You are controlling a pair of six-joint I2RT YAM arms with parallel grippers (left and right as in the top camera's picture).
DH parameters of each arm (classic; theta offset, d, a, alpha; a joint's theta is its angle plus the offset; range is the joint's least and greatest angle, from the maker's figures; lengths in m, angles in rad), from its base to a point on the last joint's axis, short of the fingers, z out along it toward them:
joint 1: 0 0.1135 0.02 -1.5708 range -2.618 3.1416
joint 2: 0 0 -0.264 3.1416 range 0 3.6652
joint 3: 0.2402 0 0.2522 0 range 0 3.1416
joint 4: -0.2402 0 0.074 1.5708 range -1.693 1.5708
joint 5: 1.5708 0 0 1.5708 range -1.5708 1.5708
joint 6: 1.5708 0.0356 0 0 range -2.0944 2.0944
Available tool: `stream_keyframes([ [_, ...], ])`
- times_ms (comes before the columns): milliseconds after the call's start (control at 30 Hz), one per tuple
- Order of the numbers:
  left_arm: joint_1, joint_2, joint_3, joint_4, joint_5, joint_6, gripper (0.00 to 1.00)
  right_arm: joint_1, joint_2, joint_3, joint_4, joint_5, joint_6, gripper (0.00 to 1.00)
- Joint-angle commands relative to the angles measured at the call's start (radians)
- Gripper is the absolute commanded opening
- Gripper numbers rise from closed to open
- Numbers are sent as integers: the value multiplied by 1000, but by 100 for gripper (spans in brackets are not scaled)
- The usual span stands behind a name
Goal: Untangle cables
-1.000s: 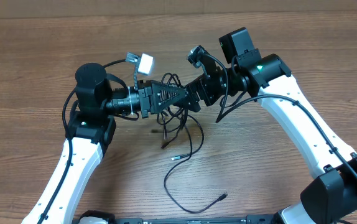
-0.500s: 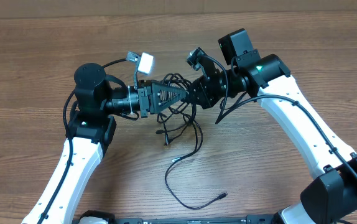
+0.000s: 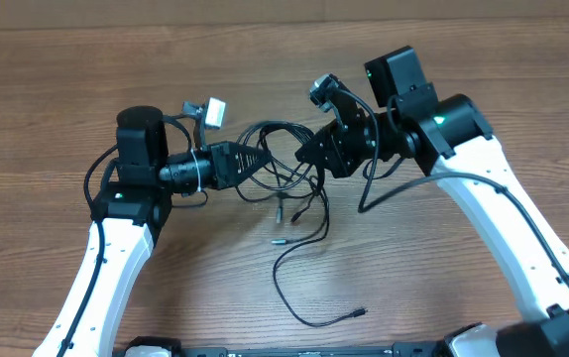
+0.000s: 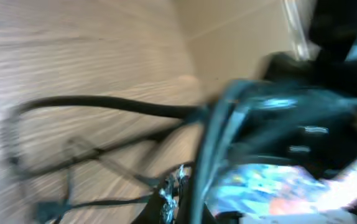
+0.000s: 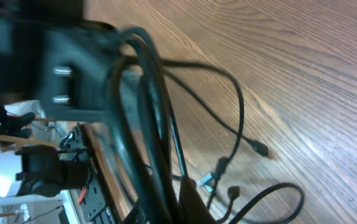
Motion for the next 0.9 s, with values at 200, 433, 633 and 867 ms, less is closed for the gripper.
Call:
stream_keyframes([
  [200,-2,-7,5,-111,-232,246,4,-3,-55,7,-55,-143,-4,4],
  [433,-76,-7,5,-118,-232,260,4,-3,-55,7,48,-280,5,4],
  [633,-198,-7,6,-117,-216,346,4,-3,-55,7,100,-277,16,8],
  [867,-220,-7,6,-112,-183,347,4,-3,-55,7,94,-180,57,4],
])
